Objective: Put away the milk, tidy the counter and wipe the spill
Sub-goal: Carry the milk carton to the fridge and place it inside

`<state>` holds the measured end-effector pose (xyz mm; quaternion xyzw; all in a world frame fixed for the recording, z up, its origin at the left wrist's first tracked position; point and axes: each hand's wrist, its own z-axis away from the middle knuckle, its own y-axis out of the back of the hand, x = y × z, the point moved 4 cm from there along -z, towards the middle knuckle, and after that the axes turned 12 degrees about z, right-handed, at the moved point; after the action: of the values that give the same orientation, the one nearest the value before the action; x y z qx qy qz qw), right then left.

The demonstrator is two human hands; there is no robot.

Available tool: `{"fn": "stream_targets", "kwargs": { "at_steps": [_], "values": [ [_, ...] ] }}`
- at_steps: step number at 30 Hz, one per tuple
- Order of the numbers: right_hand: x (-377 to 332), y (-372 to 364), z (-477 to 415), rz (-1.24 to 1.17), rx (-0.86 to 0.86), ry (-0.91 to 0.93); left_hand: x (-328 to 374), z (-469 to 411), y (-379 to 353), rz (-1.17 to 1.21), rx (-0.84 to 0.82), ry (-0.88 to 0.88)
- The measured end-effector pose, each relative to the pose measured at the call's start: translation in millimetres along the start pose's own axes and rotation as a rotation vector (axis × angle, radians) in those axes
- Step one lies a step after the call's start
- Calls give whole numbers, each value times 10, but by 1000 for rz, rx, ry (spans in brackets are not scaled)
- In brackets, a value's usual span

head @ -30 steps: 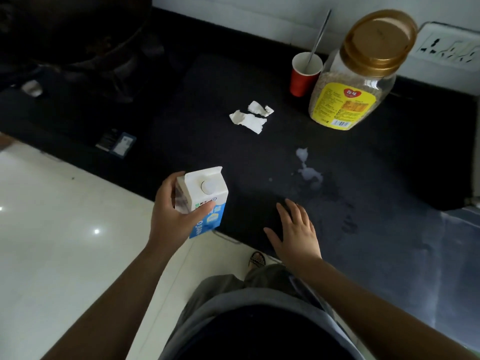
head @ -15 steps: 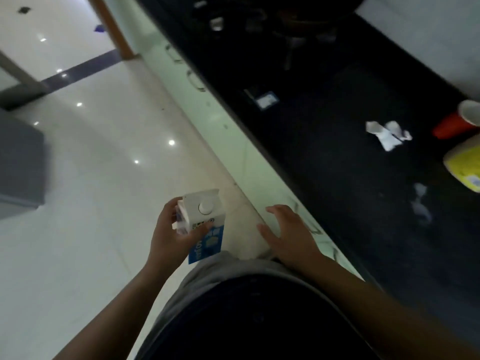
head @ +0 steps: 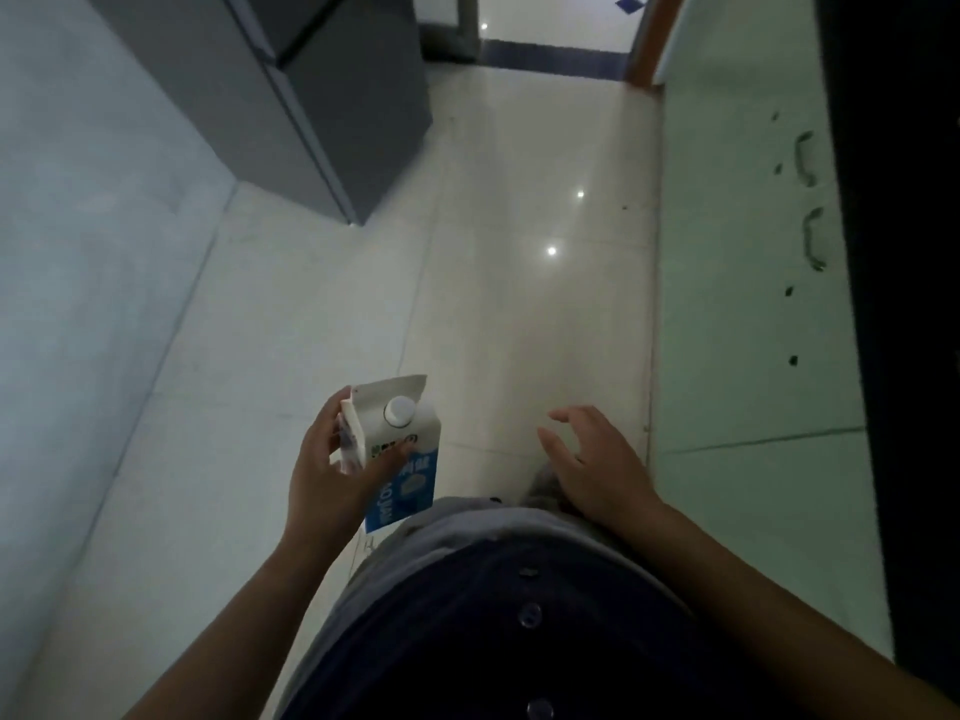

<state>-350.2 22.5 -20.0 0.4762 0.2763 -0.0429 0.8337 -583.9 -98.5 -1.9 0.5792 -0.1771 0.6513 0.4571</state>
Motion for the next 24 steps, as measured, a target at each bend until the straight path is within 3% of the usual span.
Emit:
{"fn": "stream_targets", "kwargs": {
  "at_steps": [7, 17, 24],
  "values": [
    [-558, -34, -984, 78, -137, 145, -85, -465, 419, 133, 245, 141],
    [-1886, 571, -3277, 212, -172, 401, 555, -2505, 711, 119, 394, 124],
    [-2861, 682, -4319, 220, -198, 516, 877, -3591, 1068, 179, 502, 146]
  ]
}}
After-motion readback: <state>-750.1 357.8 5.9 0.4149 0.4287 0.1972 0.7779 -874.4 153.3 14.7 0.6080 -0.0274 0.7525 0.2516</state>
